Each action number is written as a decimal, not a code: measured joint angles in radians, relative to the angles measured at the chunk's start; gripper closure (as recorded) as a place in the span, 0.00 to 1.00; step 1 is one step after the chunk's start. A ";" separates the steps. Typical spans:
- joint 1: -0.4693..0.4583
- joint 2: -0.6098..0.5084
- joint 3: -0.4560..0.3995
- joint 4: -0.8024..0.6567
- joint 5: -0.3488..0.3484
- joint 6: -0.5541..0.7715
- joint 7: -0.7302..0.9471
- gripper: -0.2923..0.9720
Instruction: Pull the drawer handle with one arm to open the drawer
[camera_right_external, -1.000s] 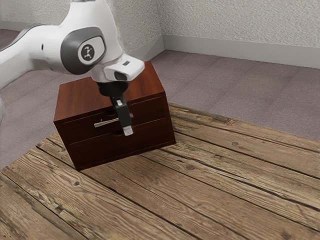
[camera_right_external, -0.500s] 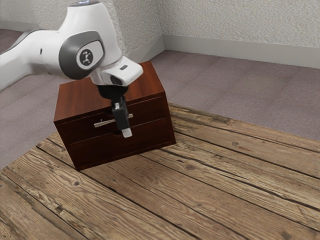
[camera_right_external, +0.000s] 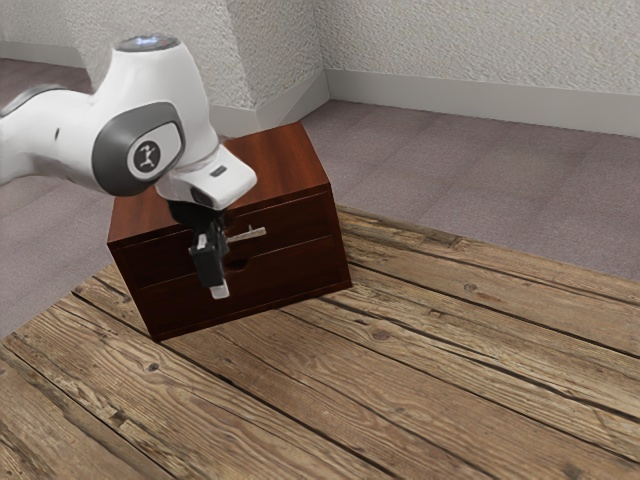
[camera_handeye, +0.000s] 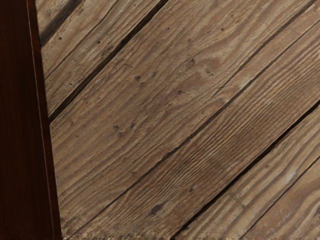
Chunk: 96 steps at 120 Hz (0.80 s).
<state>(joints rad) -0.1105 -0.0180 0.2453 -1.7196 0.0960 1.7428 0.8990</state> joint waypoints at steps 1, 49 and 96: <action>0.001 0.000 0.000 -0.002 0.004 0.004 0.000 0.23; 0.024 0.007 0.023 -0.040 0.070 0.195 -0.017 0.26; 0.050 0.012 0.023 -0.063 0.079 0.261 -0.035 0.53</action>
<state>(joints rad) -0.0609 -0.0057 0.2681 -1.7823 0.1752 2.0042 0.8638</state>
